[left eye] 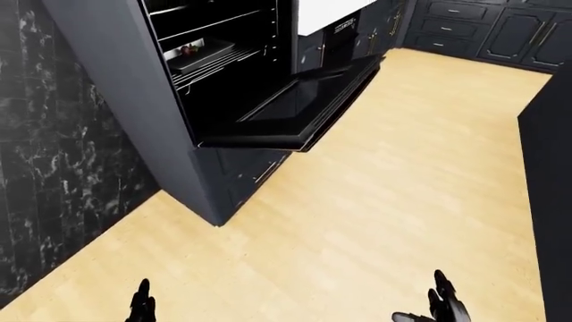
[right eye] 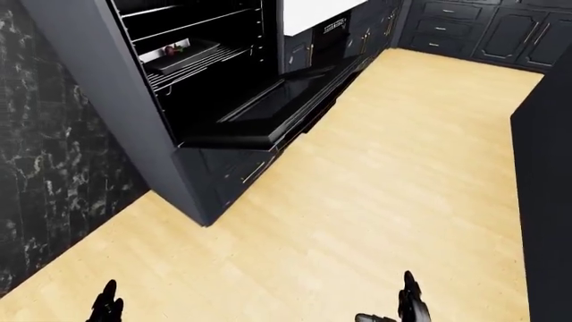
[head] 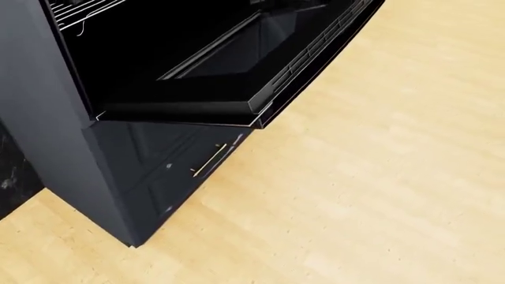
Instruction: Close the oven door.
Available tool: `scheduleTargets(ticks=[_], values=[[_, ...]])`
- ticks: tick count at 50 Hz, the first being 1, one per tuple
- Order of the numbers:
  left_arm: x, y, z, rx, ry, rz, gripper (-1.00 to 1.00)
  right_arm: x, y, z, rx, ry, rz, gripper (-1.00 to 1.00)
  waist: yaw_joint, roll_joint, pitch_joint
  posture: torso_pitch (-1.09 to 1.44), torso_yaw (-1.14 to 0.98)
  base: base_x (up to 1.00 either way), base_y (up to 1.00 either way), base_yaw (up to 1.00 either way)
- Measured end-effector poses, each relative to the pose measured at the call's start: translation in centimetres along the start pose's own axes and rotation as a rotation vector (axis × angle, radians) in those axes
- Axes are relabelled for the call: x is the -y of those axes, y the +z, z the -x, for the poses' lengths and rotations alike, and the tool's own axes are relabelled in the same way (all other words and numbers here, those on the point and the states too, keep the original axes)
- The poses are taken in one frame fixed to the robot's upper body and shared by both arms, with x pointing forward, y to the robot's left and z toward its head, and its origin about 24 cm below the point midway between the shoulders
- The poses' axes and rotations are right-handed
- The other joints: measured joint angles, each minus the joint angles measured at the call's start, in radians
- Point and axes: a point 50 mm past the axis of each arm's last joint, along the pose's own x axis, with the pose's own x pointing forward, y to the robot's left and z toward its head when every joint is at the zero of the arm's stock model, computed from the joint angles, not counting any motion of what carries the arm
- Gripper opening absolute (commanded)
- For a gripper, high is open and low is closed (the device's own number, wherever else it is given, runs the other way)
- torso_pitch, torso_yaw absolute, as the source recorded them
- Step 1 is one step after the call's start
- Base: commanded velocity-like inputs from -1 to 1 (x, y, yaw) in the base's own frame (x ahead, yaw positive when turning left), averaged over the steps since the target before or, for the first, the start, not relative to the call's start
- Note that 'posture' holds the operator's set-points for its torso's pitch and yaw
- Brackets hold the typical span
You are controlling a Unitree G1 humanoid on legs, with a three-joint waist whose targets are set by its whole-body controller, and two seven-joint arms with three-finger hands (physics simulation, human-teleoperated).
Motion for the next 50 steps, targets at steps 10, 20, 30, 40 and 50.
scheduleTargets(ticks=[10, 20, 30, 40, 50], values=[[-0.2, 1.0, -0.7, 0.034, 0.013, -0.008, 1.0, -0.2, -0.2, 0.0, -0.013, 0.017, 0.001, 1.0, -0.009, 0.129, 0.0, 0.0, 0.0, 0.37, 0.0, 0.0], [-0.8, 0.8, -0.5, 0.025, 0.04, -0.011, 1.0, -0.8, -0.5, 0.0, -0.03, 0.042, 0.005, 1.0, 0.022, 0.091, 0.004, 0.0, 0.0, 0.45, 0.0, 0.0], [0.3, 0.5, -0.5, 0.019, 0.006, -0.003, 1.0, -0.5, -0.2, 0.0, -0.008, 0.026, 0.004, 1.0, 0.017, 0.005, -0.005, 0.0, 0.0, 0.53, 0.0, 0.0], [-0.3, 0.8, -0.6, 0.031, 0.019, -0.008, 1.0, -0.3, -0.6, 0.1, -0.033, 0.007, -0.021, 1.0, -0.018, 0.071, -0.015, 0.0, 0.0, 0.52, 0.05, 0.0], [-0.9, 0.9, -0.5, 0.035, 0.046, -0.005, 1.0, -1.2, -0.5, -0.4, -0.062, 0.032, -0.067, 1.0, 0.05, 0.086, -0.023, 0.0, 0.0, 0.1, 0.34, 0.0]])
